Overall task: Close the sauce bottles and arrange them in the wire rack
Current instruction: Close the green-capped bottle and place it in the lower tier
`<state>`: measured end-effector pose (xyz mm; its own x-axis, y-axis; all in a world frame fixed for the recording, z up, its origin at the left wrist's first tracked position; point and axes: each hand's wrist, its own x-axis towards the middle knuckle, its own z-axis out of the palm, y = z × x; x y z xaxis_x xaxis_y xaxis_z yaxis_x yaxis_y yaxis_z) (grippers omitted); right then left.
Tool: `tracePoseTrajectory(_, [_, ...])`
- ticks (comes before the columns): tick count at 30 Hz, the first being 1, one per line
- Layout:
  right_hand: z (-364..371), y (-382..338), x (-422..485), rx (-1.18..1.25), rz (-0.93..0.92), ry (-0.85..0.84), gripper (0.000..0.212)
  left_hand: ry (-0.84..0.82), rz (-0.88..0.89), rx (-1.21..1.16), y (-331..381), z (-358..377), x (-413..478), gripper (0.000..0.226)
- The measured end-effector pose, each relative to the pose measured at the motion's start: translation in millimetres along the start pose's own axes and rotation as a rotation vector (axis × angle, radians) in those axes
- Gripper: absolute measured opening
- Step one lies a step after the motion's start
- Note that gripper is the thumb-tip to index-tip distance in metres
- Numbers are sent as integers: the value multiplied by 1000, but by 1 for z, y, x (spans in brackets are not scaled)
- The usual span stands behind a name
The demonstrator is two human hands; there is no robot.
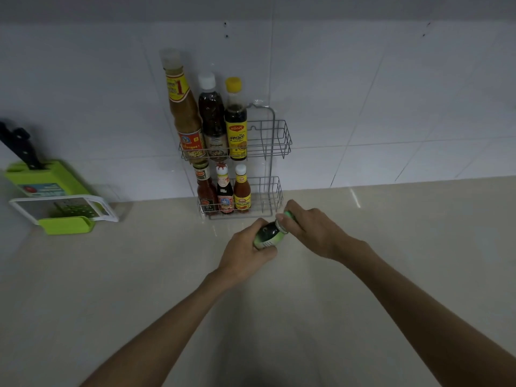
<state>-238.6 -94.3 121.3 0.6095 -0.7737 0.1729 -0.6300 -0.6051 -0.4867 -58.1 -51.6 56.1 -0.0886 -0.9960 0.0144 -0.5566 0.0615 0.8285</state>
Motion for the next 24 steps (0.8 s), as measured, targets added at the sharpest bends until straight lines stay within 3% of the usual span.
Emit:
tracePoseTrajectory(2, [7,8,-2,-266,-67,19,60,35,55,93,1,3,0,34])
tracePoseTrajectory(3, [9,9,-1,-342,-45,-23,72,48,70,122,1,4,0,34])
tracePoseTrajectory(5, [3,4,-1,-419,38,-108,44,28,78,108,-2,5,-1,34])
tracePoseTrajectory(7, [0,4,2,-113,220,-168,64,-11,62,68,-4,5,-3,34])
tracePoseTrajectory(9, [-4,1,5,145,244,-209,42,-2,47,26,-5,4,-4,34])
tracePoseTrajectory(11, [-7,1,4,67,167,-259,12,12,48,11,-3,3,-4,34])
tracePoseTrajectory(12, [-3,3,3,15,199,-236,9,14,58,22,-3,3,-3,34])
tracePoseTrajectory(14, [7,7,2,-183,222,-189,44,13,72,49,-3,4,-3,34])
tracePoseTrajectory(15, [5,6,4,-193,255,-183,49,15,68,52,-3,4,-4,34])
tracePoseTrajectory(16, [-1,0,4,-161,236,-192,62,18,57,42,-4,3,-5,33])
tracePoseTrajectory(17, [-3,1,5,36,297,-202,70,24,40,18,-4,3,-6,32])
tracePoseTrajectory(20, [-3,1,5,141,159,-173,36,71,16,5,-3,2,-7,30])
tracePoseTrajectory(22, [7,2,1,-167,24,41,19,185,91,244,-2,6,-5,38])
tracePoseTrajectory(24, [22,2,0,-454,66,58,50,324,147,536,0,11,-5,47])
